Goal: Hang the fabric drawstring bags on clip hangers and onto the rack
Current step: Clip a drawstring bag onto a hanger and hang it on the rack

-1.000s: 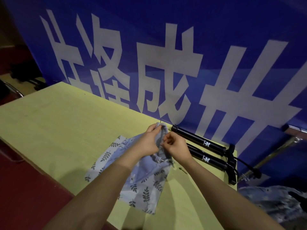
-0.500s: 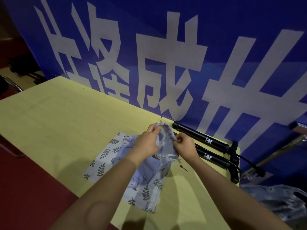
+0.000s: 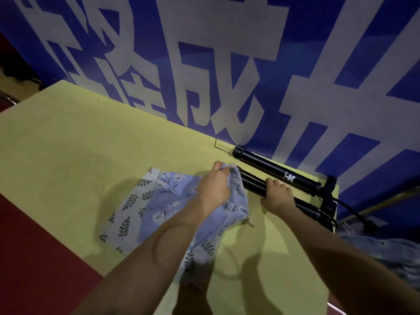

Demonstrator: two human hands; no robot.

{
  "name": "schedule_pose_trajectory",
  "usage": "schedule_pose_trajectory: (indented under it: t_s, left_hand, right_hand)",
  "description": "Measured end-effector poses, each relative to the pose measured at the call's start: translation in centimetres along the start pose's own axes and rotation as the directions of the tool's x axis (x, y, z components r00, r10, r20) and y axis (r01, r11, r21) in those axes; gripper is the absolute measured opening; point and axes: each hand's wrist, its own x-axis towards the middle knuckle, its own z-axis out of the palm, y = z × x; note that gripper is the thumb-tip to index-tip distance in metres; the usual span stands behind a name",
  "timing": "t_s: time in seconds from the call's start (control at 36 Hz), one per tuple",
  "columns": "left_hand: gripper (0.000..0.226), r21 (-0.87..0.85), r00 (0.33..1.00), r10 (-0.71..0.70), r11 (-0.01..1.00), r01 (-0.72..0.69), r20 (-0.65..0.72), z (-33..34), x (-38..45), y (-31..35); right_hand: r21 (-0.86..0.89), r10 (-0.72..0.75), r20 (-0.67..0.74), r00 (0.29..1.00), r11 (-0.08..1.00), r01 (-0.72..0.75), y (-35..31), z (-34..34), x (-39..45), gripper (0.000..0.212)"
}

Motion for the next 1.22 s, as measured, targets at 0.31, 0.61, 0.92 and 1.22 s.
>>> schedule_pose_trajectory:
  t_s: [0.31, 0.61, 0.92, 1.22]
  left_hand:
    - [0.054, 0.043, 1.000, -0.005, 0.999, 0.006, -0.019, 1.3, 0.3, 0.3]
    - [0.055, -0.002, 0.996, 0.048, 0.999, -0.048, -0.079, 0.8, -3.0, 0.6]
    - [0.060, -0.113, 0.997, 0.050, 0.992, -0.056, -0.056, -0.8, -5.5, -0.3]
    - [0.068, -0.242, 0.985, 0.050, 0.966, -0.089, -0.165, -3.5, -6.5, -0.7]
  right_hand:
    - [-0.028, -0.061, -0.015, 0.998, 0.998, 0.060, 0.7, -1.0, 1.3, 0.042]
    - [0.013, -0.101, -0.226, 0.969, 0.994, 0.107, 1.2, -4.3, -3.1, 0.056]
    - [0.302, 0.040, -0.405, 0.913, 0.949, 0.092, 0.3, -6.7, -8.8, 0.037]
    - [0.409, -0.088, -0.367, 0.926, 0.879, 0.245, 0.6, -7.9, -12.9, 0.040]
